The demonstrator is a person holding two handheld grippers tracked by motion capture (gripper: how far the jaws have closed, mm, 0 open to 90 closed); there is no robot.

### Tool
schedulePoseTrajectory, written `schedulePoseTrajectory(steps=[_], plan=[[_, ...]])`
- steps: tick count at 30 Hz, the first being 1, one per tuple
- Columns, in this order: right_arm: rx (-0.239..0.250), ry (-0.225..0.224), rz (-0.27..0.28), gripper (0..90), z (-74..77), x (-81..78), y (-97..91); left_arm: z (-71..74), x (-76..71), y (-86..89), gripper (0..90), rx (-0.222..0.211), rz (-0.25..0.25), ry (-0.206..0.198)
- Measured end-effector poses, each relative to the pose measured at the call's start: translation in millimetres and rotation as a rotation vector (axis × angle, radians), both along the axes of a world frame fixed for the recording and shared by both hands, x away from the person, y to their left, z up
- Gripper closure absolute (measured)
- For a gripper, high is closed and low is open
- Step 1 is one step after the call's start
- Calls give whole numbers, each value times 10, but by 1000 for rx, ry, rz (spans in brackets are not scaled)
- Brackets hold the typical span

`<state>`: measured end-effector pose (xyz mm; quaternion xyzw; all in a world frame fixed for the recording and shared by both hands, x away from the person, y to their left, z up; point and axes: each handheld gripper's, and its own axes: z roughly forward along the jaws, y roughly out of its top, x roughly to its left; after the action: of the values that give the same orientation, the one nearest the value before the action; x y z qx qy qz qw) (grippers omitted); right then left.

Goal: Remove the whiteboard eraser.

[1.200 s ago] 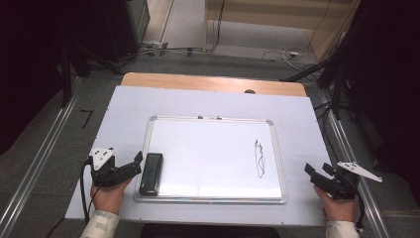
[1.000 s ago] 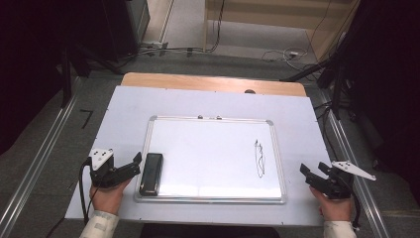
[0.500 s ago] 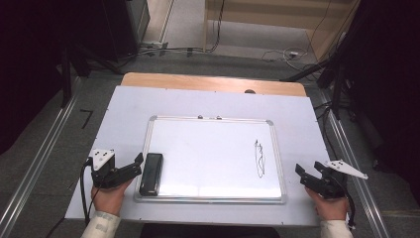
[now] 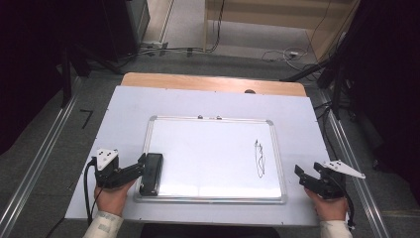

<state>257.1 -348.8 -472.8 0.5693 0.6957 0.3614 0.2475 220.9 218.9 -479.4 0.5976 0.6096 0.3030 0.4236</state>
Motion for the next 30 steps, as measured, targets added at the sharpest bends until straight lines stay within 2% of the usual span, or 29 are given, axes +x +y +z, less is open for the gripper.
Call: schedulePoseTrajectory(steps=[18,30], plan=[[-5,15,2,246,-15,15,4,12,0,-70,52,2,-20,5],[-8,22,5,246,-20,18,13,-22,20,-222,52,30,-30,50]])
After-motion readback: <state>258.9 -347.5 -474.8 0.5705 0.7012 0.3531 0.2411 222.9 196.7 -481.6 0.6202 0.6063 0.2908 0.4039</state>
